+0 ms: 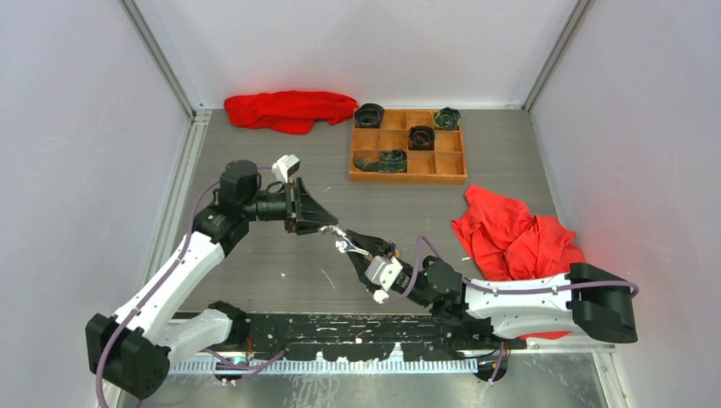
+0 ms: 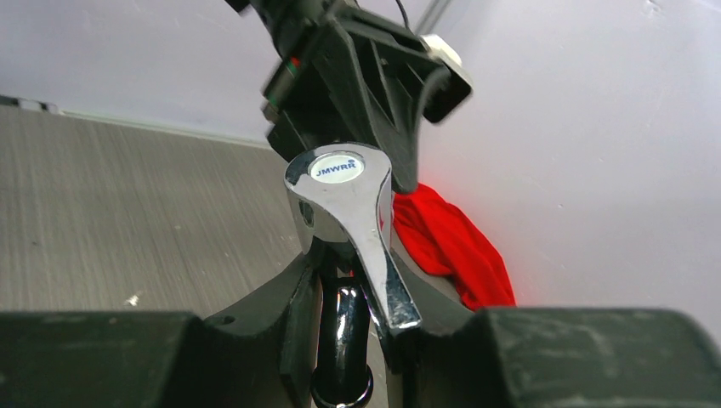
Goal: Install the water faucets
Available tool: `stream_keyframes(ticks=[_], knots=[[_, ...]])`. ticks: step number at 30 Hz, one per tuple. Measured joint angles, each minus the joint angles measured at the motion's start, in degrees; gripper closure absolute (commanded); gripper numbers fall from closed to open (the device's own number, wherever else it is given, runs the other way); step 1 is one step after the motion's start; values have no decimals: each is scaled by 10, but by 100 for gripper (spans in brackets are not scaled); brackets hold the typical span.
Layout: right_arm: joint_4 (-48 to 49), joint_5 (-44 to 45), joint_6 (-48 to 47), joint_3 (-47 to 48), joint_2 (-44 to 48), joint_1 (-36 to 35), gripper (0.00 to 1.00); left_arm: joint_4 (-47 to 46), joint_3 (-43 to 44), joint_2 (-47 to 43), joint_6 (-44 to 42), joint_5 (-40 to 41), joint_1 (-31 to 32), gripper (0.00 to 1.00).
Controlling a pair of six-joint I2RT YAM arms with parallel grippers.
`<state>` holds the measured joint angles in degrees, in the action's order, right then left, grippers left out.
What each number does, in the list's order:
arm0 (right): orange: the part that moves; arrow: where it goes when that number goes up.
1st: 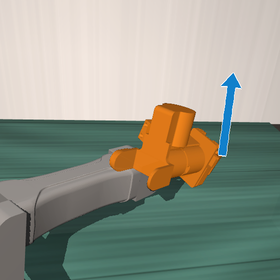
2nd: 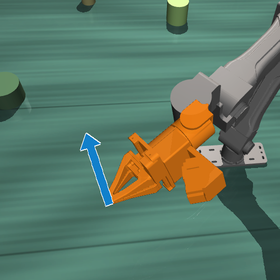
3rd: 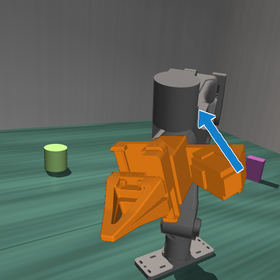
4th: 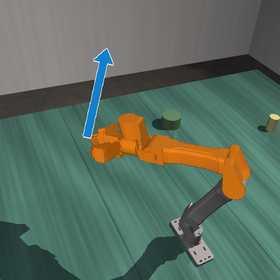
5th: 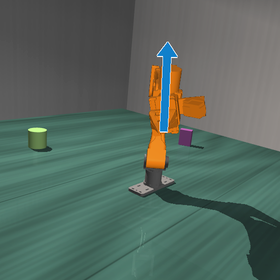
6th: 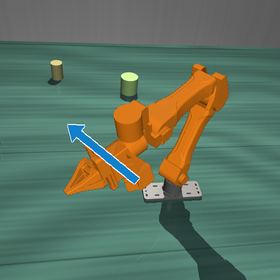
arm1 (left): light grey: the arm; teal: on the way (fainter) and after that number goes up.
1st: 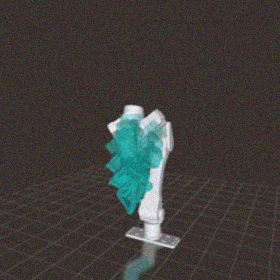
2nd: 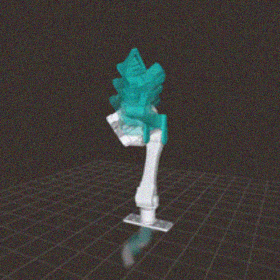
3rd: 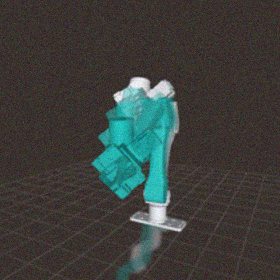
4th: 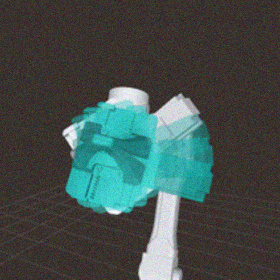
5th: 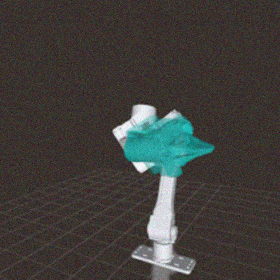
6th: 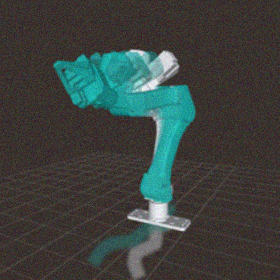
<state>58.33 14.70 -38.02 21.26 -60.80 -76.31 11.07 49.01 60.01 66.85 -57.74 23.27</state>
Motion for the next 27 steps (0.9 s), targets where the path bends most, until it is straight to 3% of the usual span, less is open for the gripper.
stream_keyframes(ticks=[6,11,15,22,27], knots=[[-19,33,-22,-20,22,5,100,86,-25,-87,-38,144,8,100],[-48,57,-17,-45,82,20,100,191,-29,-160,-129,333,27,100],[-78,66,18,-55,126,64,100,218,-64,-177,-187,492,84,100],[-119,70,52,-59,154,90,100,185,-120,-76,-237,765,205,100],[-143,68,57,-59,154,90,100,108,-138,39,-251,866,231,100]])
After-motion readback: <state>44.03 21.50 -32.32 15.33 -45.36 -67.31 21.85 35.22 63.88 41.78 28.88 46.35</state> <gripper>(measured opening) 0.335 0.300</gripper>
